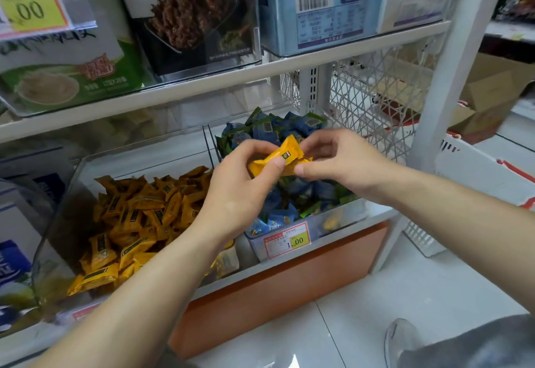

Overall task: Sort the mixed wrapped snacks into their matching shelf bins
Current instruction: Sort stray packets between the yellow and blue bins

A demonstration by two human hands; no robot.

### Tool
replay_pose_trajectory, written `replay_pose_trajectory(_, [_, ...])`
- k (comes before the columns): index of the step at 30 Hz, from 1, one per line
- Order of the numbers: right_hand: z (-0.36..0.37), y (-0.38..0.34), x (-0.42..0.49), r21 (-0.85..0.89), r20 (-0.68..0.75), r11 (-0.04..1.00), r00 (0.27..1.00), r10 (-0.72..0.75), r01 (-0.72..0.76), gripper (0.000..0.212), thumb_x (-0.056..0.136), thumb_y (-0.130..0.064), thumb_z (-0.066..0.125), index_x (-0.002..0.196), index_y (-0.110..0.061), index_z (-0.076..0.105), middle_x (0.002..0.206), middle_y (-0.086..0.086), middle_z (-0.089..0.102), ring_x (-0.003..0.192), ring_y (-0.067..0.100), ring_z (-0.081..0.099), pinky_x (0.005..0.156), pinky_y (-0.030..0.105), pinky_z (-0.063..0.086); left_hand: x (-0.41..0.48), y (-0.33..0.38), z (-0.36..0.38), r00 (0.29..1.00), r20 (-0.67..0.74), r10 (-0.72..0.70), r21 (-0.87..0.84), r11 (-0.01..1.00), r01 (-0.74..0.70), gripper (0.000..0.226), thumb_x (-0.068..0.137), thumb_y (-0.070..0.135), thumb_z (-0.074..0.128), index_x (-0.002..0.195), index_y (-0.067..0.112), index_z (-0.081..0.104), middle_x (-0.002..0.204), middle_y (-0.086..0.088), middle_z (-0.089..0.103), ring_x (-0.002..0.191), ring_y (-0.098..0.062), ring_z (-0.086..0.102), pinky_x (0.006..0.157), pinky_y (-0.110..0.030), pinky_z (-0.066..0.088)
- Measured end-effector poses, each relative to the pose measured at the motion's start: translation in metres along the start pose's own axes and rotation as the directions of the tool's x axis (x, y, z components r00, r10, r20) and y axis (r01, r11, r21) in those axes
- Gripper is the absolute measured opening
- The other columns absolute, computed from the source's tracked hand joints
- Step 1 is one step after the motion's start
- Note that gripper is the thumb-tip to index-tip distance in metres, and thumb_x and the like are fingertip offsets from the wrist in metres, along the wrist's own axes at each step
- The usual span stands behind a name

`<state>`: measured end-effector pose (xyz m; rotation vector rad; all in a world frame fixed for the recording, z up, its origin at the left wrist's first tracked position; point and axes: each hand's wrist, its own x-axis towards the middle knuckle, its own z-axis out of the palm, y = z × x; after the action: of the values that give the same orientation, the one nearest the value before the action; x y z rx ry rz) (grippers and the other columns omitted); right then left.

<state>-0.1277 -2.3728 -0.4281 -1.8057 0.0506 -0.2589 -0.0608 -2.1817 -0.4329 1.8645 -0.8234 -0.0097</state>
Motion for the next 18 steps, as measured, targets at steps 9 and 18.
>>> replay_pose_trajectory(9, [-0.031,0.013,-0.002,-0.369,0.104,0.929,0.994,0.035,0.006,0.017,0.087,-0.026,0.072,0.103,-0.021,0.066,0.088,0.0,0.074,0.082,0.019,0.071,0.072,0.031,0.056,0.001,-0.006,0.006,0.999,0.03,-0.035,0.21,0.977,0.028,0.02,0.093,0.034,0.066,0.112,0.033,0.065,0.092,0.013,0.067,0.075,-0.007,0.067,0.064,-0.027,0.058])
replay_pose_trajectory(18, [-0.031,0.029,-0.006,-0.937,0.346,0.231,0.784,0.516,0.262,0.085,0.063,-0.081,0.05,0.135,-0.037,0.05,0.126,-0.007,0.063,0.11,0.02,0.059,0.089,0.033,0.05,-0.003,-0.006,0.003,0.984,0.177,0.006,0.373,0.925,-0.073,0.018,0.092,0.043,0.064,0.11,0.041,0.062,0.086,0.024,0.06,0.077,0.007,0.058,0.059,-0.008,0.04])
